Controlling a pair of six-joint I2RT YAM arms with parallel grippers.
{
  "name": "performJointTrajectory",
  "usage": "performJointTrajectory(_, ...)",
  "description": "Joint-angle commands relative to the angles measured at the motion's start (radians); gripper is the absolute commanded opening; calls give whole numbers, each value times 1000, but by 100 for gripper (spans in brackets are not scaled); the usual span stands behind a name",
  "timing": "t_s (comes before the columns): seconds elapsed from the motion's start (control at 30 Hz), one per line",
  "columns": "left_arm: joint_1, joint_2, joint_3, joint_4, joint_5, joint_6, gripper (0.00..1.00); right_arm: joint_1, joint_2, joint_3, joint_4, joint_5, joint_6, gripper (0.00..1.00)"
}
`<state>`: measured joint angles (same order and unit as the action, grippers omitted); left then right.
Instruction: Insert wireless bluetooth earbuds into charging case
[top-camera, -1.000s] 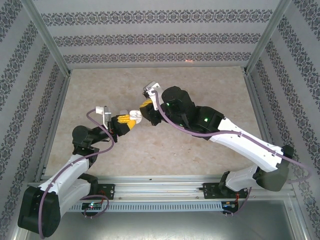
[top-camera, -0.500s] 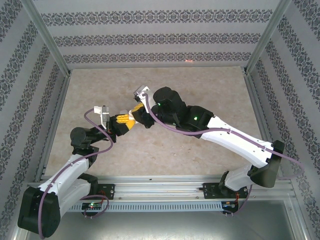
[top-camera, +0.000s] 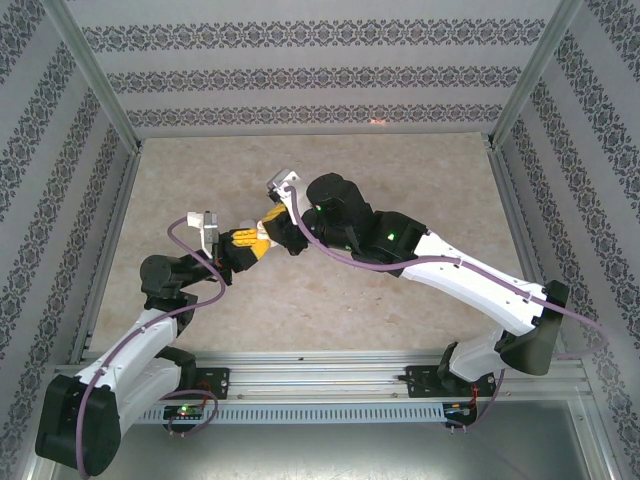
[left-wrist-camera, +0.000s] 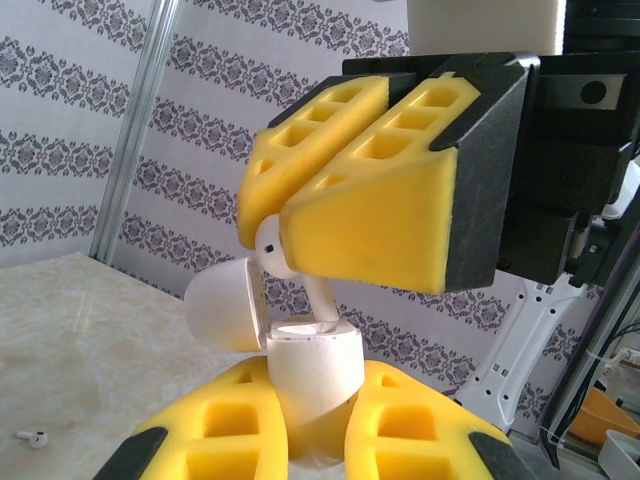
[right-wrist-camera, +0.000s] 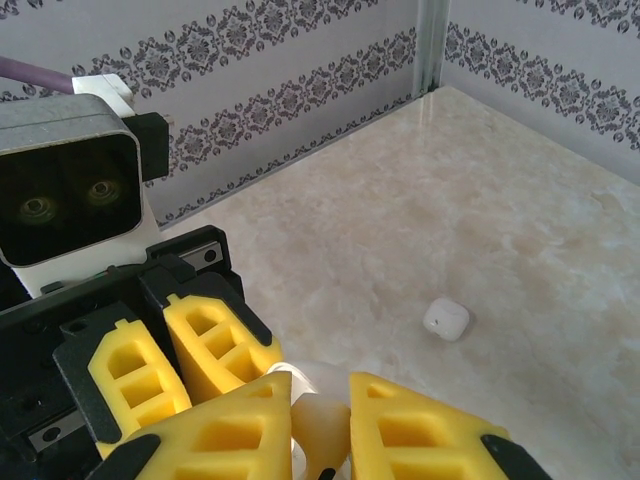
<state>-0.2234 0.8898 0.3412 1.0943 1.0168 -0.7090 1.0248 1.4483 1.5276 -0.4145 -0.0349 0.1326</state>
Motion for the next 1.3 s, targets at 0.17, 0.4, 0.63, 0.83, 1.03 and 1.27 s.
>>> performJointTrajectory(0.17, -11, -25, 22, 52, 29, -6, 0, -1, -9, 34, 41, 17, -18, 16)
performJointTrajectory(0.4, -11, -29, 19, 44, 31, -5, 0, -3, -14, 39, 58, 33, -24, 16)
performJointTrajectory(0.63, -12, -28, 21, 43, 28, -4, 0, -3, -12, 15, 102, 34, -31, 16)
performJointTrajectory(0.83, -13, -32, 21, 33, 23, -2, 0, 1, -18, -22, 122, 9, -18, 16)
performJointTrajectory(1.03, -13, -34, 22, 32, 7, -1, 0, 5, -43, -92, 152, 1, -1, 15)
performJointTrajectory(1.27, -14, -34, 23, 29, -3, -1, 0, 11, -62, -125, 168, -3, 13, 15)
